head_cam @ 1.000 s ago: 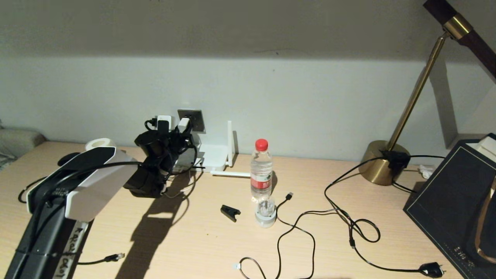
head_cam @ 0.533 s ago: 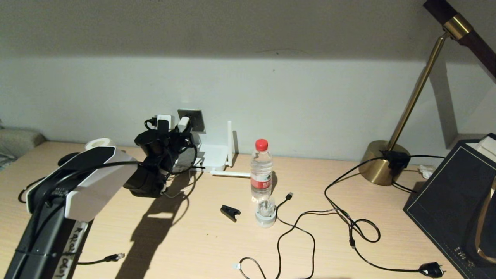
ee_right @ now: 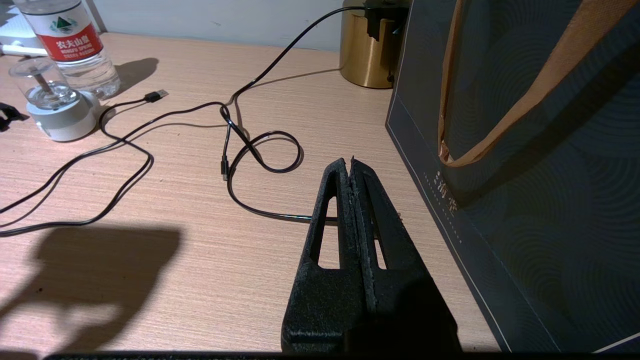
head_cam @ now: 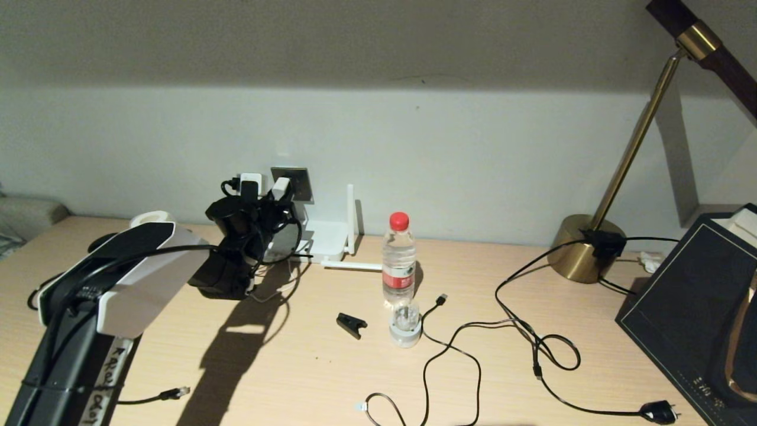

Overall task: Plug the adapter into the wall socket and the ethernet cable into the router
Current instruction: Align plug and socket, then plug plug into socket

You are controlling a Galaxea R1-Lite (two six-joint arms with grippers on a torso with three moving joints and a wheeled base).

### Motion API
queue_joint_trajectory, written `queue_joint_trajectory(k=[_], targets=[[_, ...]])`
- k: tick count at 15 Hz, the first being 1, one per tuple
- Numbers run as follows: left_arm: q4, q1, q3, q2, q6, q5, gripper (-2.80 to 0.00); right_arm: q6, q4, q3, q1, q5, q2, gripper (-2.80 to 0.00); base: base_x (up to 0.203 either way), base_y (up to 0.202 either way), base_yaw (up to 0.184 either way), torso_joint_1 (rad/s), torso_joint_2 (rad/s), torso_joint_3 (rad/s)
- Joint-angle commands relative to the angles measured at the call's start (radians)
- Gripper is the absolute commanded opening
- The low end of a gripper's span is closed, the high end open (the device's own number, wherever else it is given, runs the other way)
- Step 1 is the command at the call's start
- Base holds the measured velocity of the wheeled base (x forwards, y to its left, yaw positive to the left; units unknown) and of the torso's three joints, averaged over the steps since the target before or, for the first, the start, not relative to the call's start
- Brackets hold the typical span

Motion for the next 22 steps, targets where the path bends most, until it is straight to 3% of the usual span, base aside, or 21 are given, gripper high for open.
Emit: queue_joint_trajectory(k=[1, 22], targets=[[0.005, 0.000, -0.013, 0.002, -0.001, 0.000, -2.80, -0.001, 0.000, 0.005, -0.001, 0.000, 0.002, -2.80, 0.000, 0.000, 0.000, 0.000, 0.00, 0.000], [0.077, -0.005, -0.095, 0.019, -0.050, 0.011, -2.80, -0.001, -0.002, 0.005, -0.001, 0.000, 0.002, -2.80, 0.000, 0.000, 0.000, 0.000, 0.00, 0.000]])
